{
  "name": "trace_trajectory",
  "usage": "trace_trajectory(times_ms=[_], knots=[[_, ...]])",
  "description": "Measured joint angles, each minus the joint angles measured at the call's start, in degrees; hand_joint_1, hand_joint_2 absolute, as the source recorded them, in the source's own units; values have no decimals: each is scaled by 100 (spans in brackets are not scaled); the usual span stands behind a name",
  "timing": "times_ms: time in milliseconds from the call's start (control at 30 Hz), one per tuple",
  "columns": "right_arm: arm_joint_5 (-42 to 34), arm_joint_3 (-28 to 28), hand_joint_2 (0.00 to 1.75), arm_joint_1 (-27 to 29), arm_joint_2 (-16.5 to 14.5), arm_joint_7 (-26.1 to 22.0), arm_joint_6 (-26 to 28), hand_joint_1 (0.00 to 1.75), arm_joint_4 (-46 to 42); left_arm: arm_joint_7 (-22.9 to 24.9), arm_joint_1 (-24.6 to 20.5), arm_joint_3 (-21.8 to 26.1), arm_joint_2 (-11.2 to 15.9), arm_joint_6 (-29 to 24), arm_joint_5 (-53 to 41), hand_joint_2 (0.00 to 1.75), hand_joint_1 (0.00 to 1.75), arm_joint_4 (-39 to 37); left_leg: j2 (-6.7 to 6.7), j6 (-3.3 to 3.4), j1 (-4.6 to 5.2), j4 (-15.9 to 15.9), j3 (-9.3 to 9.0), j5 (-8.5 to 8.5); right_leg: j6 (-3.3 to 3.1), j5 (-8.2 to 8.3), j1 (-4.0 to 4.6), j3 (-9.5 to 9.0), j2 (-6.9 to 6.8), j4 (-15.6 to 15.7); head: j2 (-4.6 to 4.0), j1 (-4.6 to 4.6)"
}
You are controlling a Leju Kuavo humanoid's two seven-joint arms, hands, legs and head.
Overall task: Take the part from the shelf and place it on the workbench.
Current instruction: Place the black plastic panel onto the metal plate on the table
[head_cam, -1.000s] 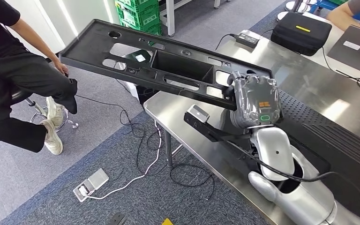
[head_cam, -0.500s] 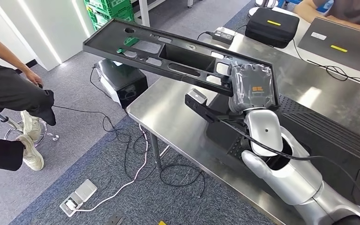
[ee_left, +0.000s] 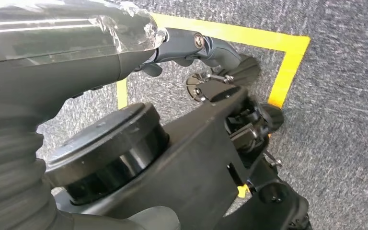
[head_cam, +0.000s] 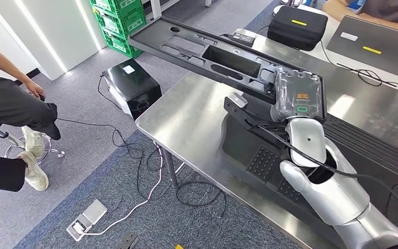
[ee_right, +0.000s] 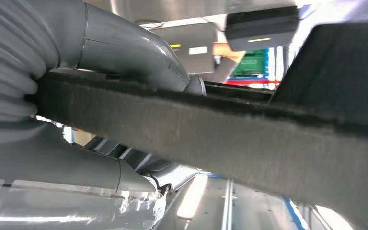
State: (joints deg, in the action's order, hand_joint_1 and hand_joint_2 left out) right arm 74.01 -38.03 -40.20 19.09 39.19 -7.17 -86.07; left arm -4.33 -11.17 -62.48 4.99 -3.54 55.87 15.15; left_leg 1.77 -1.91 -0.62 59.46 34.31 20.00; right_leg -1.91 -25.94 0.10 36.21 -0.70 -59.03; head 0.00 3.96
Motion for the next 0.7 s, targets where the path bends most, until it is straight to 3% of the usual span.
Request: trace_trajectory(times_ms=[67,133,200,233,267,333,367,433,533,600,667,700], knots=[[3,24,175,-17,-10,-1,-2,175,23,0,-13,4,0,0,0,175,0,0,-39,-46,-11,325,104,214,-71,17,-26,-33,37,40,0,-35],[-50,31,175,-29,-26,-2,-5,175,56,0,-12,7,-1,0,0,175,0,0,-101,-65,-16,1068,441,578,-116,13,-27,-42,84,45,0,-104],[-175,31,175,-29,-42,-1,5,175,109,1,6,8,-1,5,-4,175,0,0,-122,-75,-16,1635,740,737,-128,8,-18,-44,150,35,0,-164],[-229,32,175,-31,-48,-1,16,175,140,2,13,8,0,13,-7,175,0,0,-127,-72,-16,1625,758,653,-129,4,-15,-46,187,27,0,-186],[-260,33,175,-35,-52,0,28,175,172,3,16,8,1,26,-9,175,0,0,-134,-62,-17,1399,676,474,-125,-1,-15,-50,224,17,0,-209],[-277,45,175,-56,-56,0,58,175,259,4,15,8,5,68,-7,175,0,-1,-227,-30,-22,613,355,61,-97,-23,-7,-47,296,-14,0,-264],[-281,54,175,-74,-56,0,75,175,314,5,15,9,7,92,-4,175,0,-1,-283,-13,-27,302,234,-56,-74,-32,-4,-35,329,-31,0,-280],[-281,72,175,-109,-56,0,120,175,424,15,16,10,8,138,-3,175,0,-2,-352,28,-18,52,152,-94,-16,-35,-5,-4,380,-48,0,-276],[-164,127,175,-131,-48,0,141,175,526,70,2,10,10,168,-22,175,0,-3,-282,125,-21,-21,123,-133,79,-92,-34,31,354,-113,0,-250],[-47,194,175,-139,-44,0,107,175,578,107,-8,10,14,172,-50,175,0,-5,-240,183,-32,-66,101,-158,135,-337,-55,210,225,-529,0,-199],[14,276,175,-134,-45,0,63,175,651,133,-5,10,17,185,-74,175,0,-7,-215,207,-25,-69,100,-158,181,-630,-79,541,146,-1220,0,-141],[28,318,175,-124,-45,0,44,175,689,147,-2,10,17,190,-80,175,0,-7,-202,208,-24,-68,99,-154,197,-684,-88,664,132,-1460,0,-116]])
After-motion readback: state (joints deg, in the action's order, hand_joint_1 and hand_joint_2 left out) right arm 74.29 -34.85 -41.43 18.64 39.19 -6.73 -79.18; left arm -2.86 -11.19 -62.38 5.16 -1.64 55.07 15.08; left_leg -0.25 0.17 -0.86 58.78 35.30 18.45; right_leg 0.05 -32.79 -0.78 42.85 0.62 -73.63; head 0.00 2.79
